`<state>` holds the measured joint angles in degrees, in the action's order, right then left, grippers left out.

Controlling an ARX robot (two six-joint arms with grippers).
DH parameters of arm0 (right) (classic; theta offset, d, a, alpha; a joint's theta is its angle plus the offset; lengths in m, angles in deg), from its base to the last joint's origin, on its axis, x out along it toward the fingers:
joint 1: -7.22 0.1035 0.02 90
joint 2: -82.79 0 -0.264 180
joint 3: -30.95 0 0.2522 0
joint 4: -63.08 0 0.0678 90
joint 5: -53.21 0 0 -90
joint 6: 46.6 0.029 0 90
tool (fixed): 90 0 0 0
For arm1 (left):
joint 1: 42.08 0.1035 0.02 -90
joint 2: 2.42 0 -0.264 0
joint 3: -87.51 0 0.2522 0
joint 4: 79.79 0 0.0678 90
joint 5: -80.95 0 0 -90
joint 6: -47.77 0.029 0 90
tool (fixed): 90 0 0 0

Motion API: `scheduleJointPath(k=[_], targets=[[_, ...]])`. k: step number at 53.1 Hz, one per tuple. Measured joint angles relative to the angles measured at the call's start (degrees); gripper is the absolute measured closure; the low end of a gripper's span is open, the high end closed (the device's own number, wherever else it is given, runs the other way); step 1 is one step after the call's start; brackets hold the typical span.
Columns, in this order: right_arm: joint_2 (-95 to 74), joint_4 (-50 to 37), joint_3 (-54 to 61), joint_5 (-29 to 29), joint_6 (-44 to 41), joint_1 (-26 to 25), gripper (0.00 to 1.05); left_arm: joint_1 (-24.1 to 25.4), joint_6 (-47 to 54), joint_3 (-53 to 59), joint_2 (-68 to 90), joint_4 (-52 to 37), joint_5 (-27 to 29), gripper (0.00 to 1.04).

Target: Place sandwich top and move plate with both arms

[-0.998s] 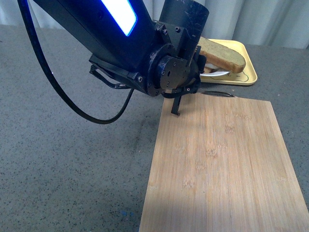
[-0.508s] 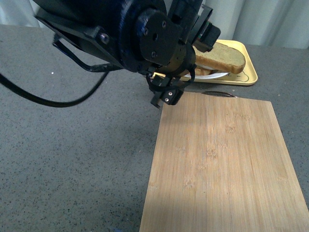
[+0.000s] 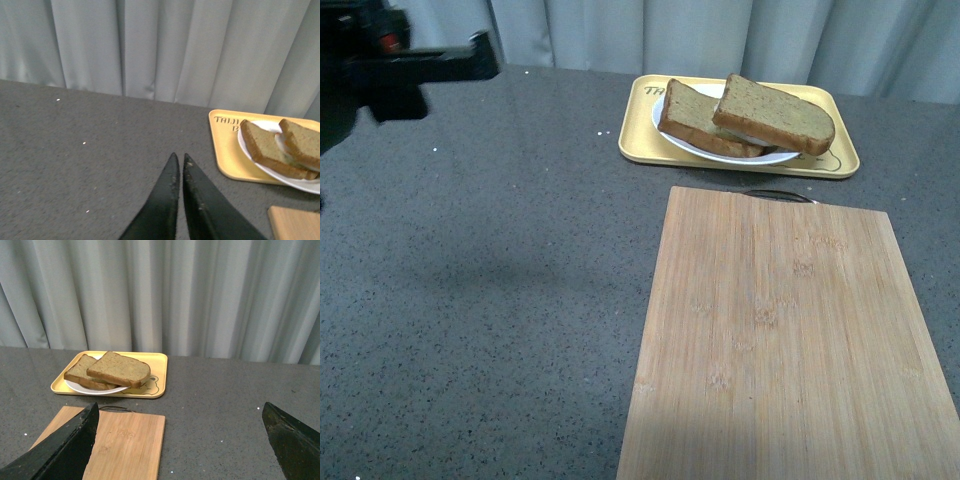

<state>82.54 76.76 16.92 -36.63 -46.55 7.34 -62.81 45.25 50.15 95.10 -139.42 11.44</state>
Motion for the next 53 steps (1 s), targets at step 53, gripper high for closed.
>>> scheduleJointPath(k=[53], targets=[[0.0,0.0,0.0,-0.1,0.0,0.0,0.09,20.4,2.1,22.4,-54.4,32.0,-20.1,1.01]])
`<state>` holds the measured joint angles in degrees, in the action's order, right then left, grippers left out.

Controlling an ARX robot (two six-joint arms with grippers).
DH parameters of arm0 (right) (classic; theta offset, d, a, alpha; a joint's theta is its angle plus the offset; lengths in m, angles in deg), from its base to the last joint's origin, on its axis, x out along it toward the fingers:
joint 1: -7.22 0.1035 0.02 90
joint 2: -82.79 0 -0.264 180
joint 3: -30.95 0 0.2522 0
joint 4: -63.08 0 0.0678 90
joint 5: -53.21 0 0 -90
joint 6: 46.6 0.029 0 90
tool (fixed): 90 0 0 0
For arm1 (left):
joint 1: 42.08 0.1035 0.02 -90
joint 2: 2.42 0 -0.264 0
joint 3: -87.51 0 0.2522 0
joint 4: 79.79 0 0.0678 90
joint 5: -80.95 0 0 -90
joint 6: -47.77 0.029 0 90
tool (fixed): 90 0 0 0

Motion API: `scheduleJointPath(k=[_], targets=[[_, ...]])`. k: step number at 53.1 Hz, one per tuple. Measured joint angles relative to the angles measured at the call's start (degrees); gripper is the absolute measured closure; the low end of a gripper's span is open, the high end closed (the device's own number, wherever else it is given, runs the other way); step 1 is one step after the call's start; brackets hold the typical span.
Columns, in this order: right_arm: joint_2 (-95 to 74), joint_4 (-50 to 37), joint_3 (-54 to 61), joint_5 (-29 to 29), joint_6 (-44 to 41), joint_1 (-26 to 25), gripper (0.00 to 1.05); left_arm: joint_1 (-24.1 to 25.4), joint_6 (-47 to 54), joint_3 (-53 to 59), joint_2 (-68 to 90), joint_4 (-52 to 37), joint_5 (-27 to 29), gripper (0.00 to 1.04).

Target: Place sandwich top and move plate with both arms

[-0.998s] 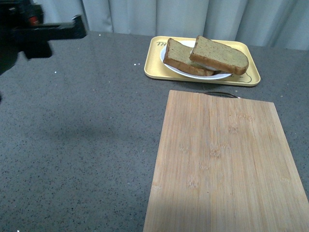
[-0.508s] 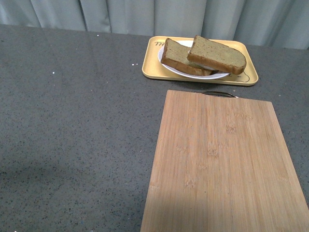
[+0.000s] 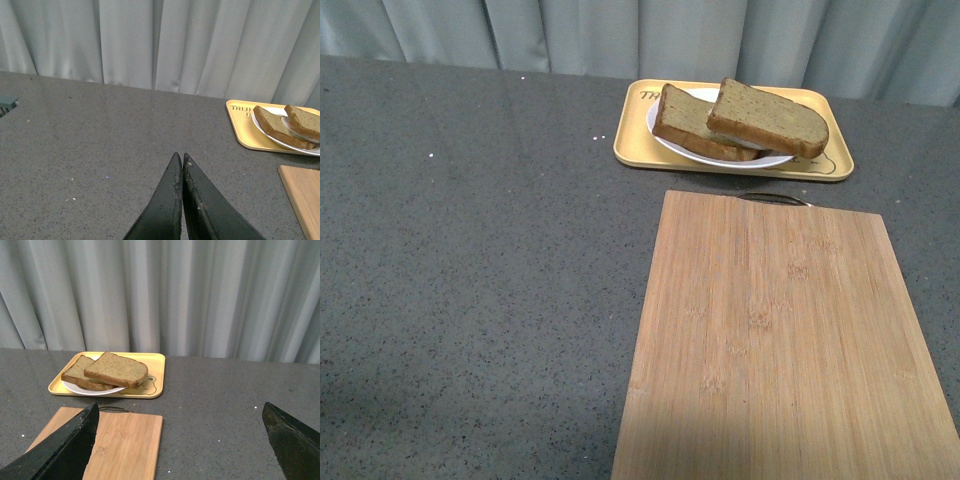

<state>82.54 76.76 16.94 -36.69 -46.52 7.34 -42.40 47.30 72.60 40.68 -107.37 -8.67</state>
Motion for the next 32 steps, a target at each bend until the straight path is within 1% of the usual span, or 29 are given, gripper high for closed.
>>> scheduleJointPath(k=[12,32], targets=[[0.0,0.0,0.0,0.0,0.0,0.0,0.09,0.2,0.0,0.1,-11.1,9.8,-0.2,1.01],[0.0,0.0,0.0,0.0,0.0,0.0,0.09,0.2,0.0,0.1,-22.4,20.5,-0.3,1.01]])
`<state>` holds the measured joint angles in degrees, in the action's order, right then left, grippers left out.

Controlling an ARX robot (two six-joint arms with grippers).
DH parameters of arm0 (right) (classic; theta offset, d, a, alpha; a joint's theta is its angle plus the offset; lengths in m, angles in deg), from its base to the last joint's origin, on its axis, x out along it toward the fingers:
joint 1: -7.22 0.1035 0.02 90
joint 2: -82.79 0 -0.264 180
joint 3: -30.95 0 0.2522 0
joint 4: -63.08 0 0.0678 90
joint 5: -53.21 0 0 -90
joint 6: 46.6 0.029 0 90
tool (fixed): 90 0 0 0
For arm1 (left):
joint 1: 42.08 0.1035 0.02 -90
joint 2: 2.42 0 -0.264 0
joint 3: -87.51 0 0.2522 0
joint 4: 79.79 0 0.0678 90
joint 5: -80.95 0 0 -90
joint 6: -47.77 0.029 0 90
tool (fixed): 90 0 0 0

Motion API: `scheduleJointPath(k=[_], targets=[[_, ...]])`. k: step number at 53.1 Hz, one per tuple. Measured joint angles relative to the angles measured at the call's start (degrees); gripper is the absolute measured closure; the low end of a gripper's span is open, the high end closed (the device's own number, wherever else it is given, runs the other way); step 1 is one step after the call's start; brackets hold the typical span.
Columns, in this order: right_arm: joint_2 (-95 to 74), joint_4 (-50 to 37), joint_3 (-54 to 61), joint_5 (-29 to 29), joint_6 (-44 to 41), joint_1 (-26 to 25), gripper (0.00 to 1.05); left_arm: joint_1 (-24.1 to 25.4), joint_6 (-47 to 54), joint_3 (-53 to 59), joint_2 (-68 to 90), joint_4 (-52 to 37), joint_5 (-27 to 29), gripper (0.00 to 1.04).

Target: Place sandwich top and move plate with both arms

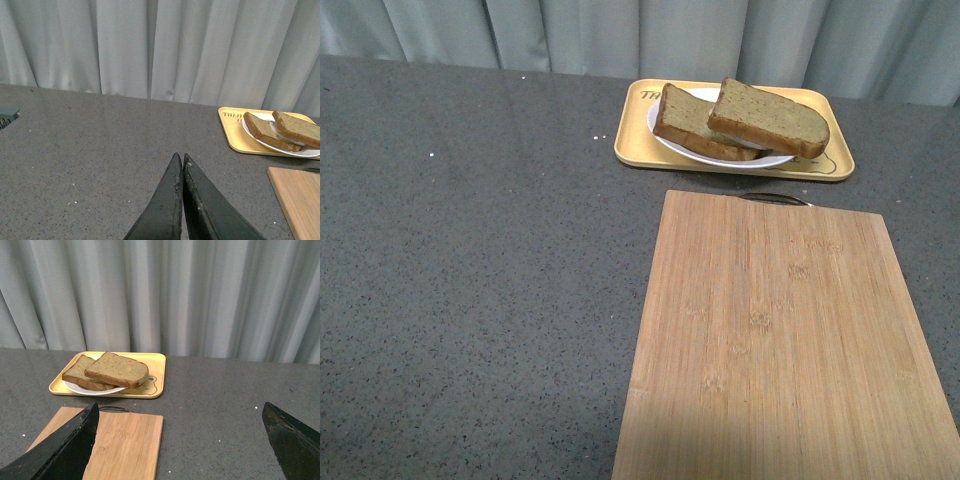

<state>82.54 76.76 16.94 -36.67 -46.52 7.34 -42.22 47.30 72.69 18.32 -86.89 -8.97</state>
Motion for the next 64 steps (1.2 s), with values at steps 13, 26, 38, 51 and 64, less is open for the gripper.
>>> scheduleJointPath(k=[13,26,38,51,64], targets=[[0.0,0.0,0.0,0.0,0.0,0.0,0.09,0.0,0.0,0.0,-5.7,5.6,0.0,1.01],[0.0,0.0,0.0,0.0,0.0,0.0,0.09,0.0,0.0,0.0,-10.1,10.0,0.0,1.01],[0.0,0.0,0.0,0.0,0.0,0.0,0.09,0.0,0.0,0.0,-20.4,20.7,-0.1,1.01],[0.0,0.0,0.0,0.0,0.0,0.0,0.09,0.0,0.0,0.0,-20.5,20.7,-0.1,0.68],[0.0,0.0,0.0,0.0,0.0,0.0,0.09,0.0,0.0,0.0,-20.5,20.7,-0.1,0.29]])
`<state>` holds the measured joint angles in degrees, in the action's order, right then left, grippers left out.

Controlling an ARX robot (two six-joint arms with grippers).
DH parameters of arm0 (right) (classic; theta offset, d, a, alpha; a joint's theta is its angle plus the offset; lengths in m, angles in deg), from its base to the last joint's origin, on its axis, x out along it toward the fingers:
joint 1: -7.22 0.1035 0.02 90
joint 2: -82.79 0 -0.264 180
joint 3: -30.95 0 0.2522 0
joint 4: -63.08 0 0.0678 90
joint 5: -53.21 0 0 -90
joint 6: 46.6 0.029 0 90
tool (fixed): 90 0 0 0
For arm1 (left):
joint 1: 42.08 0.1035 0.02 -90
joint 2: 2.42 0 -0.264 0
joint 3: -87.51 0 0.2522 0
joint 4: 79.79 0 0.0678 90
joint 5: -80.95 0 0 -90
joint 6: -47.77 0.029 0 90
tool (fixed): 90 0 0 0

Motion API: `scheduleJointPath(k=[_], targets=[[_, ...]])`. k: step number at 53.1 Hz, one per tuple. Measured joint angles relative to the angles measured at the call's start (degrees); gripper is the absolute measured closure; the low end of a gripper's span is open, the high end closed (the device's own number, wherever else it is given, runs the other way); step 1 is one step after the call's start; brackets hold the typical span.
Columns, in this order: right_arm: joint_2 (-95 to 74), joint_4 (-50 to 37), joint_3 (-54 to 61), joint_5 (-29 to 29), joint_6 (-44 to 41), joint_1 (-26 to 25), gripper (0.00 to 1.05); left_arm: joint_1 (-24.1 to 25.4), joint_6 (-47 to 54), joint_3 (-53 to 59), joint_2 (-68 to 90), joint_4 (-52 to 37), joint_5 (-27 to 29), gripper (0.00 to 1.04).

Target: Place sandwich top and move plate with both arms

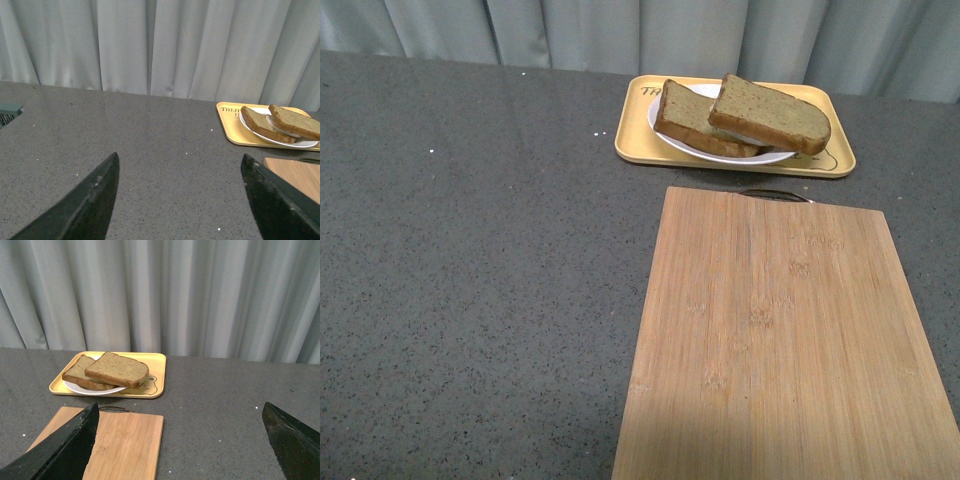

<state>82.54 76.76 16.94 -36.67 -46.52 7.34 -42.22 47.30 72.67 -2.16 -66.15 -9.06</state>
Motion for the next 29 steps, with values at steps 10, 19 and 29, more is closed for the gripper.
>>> scheduleJointPath(k=[10,19,29], targets=[[0.0,0.0,0.0,0.0,0.0,0.0,0.09,0.0,0.0,0.0,0.0,0.0,0.0,0.07],[0.0,0.0,0.0,0.0,0.0,0.0,0.09,0.0,0.0,0.0,0.0,0.0,0.0,0.07],[0.0,0.0,0.0,0.0,0.0,0.0,0.09,0.0,0.0,0.0,0.0,0.0,0.0,0.07]])
